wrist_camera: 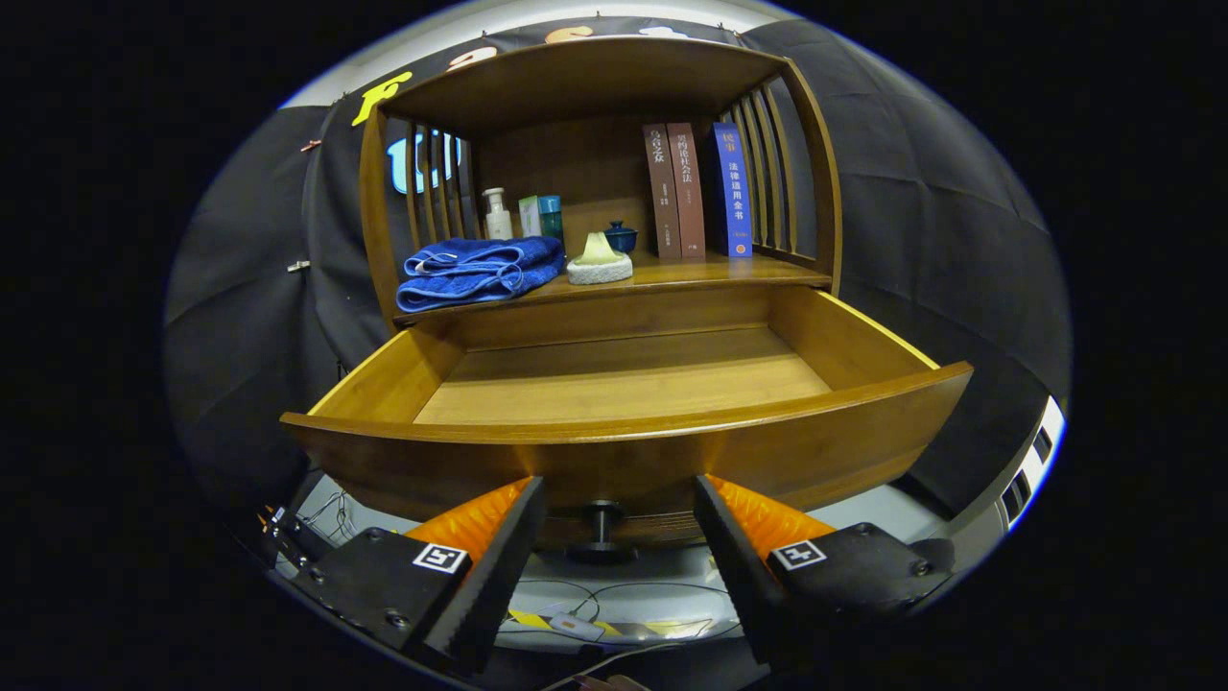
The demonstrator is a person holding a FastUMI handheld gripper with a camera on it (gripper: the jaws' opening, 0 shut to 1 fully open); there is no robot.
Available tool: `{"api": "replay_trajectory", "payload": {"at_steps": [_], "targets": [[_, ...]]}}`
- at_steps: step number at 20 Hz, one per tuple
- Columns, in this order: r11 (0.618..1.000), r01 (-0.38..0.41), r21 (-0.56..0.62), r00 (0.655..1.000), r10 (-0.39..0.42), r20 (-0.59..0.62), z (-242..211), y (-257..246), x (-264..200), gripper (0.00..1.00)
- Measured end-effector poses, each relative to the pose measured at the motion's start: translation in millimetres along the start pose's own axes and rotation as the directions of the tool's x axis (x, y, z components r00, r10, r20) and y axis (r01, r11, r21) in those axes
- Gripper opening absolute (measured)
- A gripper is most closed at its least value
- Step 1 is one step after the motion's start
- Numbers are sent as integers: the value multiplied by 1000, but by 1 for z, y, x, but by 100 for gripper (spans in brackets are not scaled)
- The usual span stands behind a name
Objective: Pull open the drawer, take out the items inside it, and place them on the countertop above the cabinet.
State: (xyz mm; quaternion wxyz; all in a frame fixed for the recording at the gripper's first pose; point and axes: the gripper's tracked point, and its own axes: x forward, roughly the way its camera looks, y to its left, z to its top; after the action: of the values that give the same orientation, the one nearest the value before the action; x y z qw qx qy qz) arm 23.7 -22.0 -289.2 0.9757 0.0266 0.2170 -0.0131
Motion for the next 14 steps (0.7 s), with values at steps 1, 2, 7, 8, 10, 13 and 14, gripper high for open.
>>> {"api": "replay_trajectory", "payload": {"at_steps": [1, 2, 7, 8, 10, 13, 14], "targets": [[1000, 5, -4, 1000, -5, -1, 0, 1, 1, 99], [1000, 12, -13, 1000, -12, -3, 0, 1, 1, 99], [999, 23, -27, 1000, -23, -7, 0, 2, 3, 100], [999, 22, -24, 1000, -22, -9, 1, 2, 5, 99], [999, 20, -27, 1000, -20, -9, 6, 2, 14, 99], [999, 20, -34, 1000, -20, -7, 16, 3, 33, 99], [999, 21, -34, 1000, -21, -9, 20, 5, 35, 99]]}}
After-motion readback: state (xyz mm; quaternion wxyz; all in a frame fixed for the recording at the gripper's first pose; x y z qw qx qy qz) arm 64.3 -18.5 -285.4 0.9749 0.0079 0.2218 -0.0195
